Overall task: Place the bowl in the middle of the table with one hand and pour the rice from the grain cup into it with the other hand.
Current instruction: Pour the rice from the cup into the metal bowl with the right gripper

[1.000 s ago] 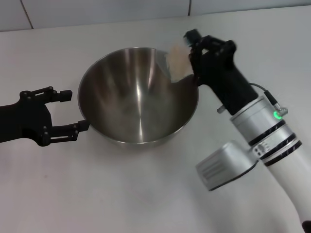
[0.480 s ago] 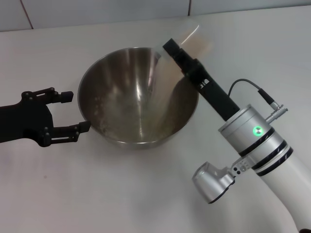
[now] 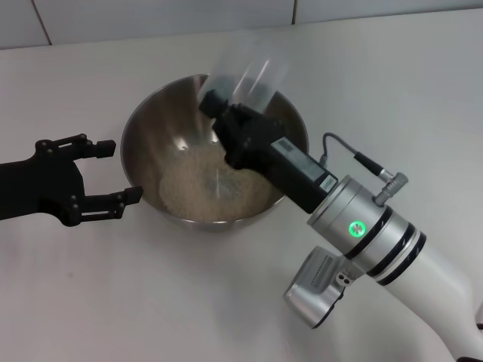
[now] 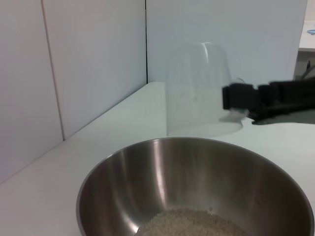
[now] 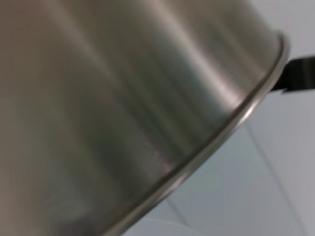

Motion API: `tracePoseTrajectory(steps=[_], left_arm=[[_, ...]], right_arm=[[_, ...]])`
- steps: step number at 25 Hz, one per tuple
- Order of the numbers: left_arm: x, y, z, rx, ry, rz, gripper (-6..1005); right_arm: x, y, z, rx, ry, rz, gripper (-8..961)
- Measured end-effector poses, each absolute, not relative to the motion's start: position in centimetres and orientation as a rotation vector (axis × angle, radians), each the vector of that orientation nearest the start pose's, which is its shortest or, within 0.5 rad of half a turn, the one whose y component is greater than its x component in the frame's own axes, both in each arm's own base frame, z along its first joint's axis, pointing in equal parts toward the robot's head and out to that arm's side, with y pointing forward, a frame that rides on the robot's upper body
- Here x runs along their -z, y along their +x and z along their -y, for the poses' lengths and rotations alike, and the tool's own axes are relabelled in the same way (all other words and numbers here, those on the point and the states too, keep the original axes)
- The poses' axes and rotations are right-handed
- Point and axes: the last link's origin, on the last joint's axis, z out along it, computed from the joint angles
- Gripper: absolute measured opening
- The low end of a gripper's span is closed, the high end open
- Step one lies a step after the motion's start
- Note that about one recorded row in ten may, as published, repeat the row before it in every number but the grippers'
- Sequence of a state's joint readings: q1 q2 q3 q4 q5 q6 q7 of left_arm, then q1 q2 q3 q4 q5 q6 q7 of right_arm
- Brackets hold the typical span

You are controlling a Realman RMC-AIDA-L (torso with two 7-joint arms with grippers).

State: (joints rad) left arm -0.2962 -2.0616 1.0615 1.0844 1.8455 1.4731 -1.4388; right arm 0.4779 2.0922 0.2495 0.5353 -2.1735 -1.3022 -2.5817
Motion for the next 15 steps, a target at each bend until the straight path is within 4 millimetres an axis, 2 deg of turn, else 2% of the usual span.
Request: tracePoseTrajectory(steps=[4,7,9,10,11,12,15], left_arm=[[-2.5,-25.3,-31.2,0.458,-2.742,0.318,835],[-2.5,-25.2,-31.2,0.458,-2.744,0.316,835],[-2.5,-25.3,-31.2,0.458,-2.744,0.317,835],[-2.5,-25.3,-31.2,0.458,-2.744,0.317,835],[-2.5,-25.3,-31.1,0.457,-2.743,0.315,835],[-2.5,-25.3,-31.1,0.457,-2.743,0.315,835],[-2.5,-25.3,-31.1,0.456,-2.744,0.312,835]], right_arm=[[11.6,18.2,-27.3,0.543,-0.733,1.822,11],[11.5,17.4,-27.3,0.502,-0.818,1.727,11],[11.1,16.5,-27.1,0.421,-0.943,1.576,12],[10.7,15.9,-27.0,0.340,-1.039,1.447,12],[10.0,15.4,-26.8,0.178,-1.187,1.216,12],[10.0,15.4,-26.8,0.178,-1.187,1.216,12],[8.8,15.2,-26.6,-0.110,-1.371,0.832,13]])
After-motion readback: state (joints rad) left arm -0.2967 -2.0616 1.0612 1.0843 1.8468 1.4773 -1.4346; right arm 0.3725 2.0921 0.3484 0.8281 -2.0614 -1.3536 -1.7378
